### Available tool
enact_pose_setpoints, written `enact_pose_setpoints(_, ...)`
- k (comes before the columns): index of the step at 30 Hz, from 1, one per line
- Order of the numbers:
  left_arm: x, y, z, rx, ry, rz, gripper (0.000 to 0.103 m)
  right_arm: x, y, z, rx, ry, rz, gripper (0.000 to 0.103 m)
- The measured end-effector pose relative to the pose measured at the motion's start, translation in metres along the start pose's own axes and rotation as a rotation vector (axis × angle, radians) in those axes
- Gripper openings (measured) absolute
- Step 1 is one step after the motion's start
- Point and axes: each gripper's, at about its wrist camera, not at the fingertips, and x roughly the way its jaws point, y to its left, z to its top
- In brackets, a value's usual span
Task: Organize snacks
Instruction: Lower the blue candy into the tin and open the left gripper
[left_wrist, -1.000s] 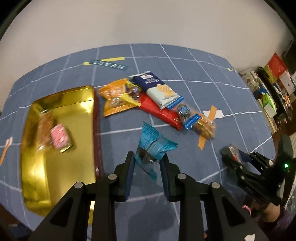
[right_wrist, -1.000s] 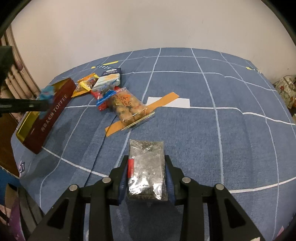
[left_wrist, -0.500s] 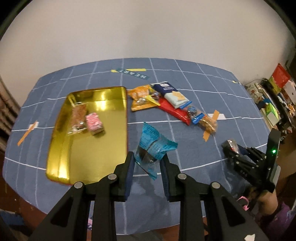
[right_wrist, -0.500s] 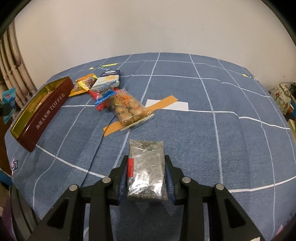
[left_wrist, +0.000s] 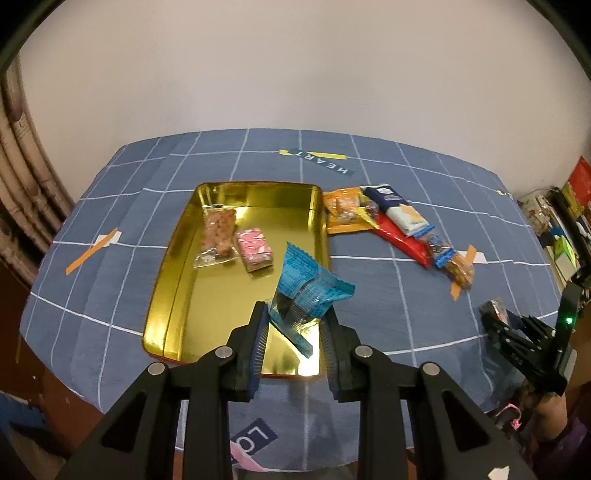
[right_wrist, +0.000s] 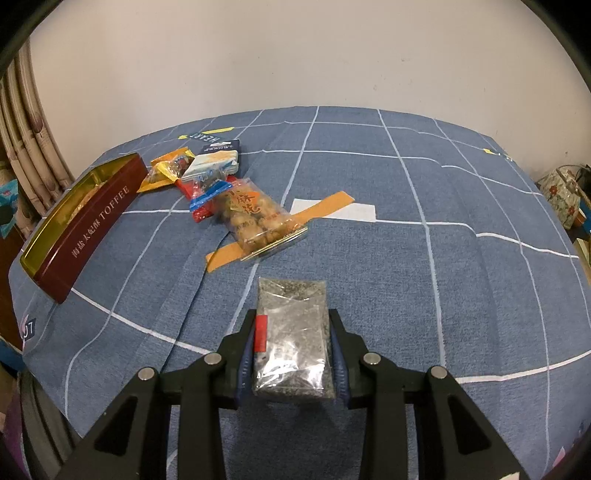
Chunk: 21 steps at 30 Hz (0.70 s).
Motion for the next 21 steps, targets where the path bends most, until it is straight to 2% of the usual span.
enact_pose_setpoints(21,0.04,0.067,0.002,-0.108,0.059,0.054,0.025,0.0,-0.001,-0.001,0.004,-0.002,0.003,0.036)
